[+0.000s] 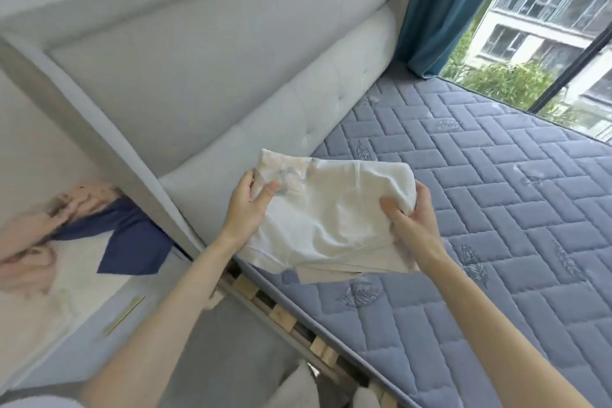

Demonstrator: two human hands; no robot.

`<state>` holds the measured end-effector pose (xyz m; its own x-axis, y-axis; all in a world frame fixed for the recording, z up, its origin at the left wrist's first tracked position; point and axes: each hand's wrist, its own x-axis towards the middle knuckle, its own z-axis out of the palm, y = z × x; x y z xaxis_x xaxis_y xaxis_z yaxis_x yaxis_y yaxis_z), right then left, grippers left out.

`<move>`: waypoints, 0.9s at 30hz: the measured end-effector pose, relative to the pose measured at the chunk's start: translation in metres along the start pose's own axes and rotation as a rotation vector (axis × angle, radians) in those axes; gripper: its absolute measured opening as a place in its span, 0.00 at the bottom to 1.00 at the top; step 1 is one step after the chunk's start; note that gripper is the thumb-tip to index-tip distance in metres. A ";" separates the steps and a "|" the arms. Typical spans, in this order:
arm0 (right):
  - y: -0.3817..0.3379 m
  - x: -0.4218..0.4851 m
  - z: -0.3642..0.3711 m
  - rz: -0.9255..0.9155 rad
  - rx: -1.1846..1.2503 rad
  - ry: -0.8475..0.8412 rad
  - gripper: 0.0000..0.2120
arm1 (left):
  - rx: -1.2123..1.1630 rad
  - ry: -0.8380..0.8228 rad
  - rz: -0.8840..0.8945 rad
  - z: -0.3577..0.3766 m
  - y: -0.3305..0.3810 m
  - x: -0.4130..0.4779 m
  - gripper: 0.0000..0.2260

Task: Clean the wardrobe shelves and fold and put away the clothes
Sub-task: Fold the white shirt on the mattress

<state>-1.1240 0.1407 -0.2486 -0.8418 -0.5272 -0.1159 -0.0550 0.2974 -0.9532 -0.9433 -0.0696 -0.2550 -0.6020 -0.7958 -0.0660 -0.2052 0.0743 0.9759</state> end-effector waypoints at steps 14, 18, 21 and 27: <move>-0.171 -0.040 0.135 -0.257 0.083 -0.496 0.28 | -0.014 0.555 0.028 -0.192 0.092 -0.109 0.04; -0.186 -0.073 0.185 -0.324 0.052 -0.715 0.28 | 0.008 0.763 -0.039 -0.229 0.081 -0.179 0.11; -0.194 -0.107 0.224 -0.369 0.013 -0.866 0.29 | -0.009 0.924 -0.063 -0.250 0.073 -0.236 0.09; -0.213 -0.204 0.311 -0.456 -0.016 -1.151 0.31 | 0.004 1.246 -0.116 -0.303 0.049 -0.347 0.11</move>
<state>-0.7734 -0.0629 -0.1088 0.2169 -0.9754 0.0399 -0.2331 -0.0914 -0.9682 -0.5112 0.0279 -0.1211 0.5580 -0.8247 0.0921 -0.2116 -0.0341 0.9768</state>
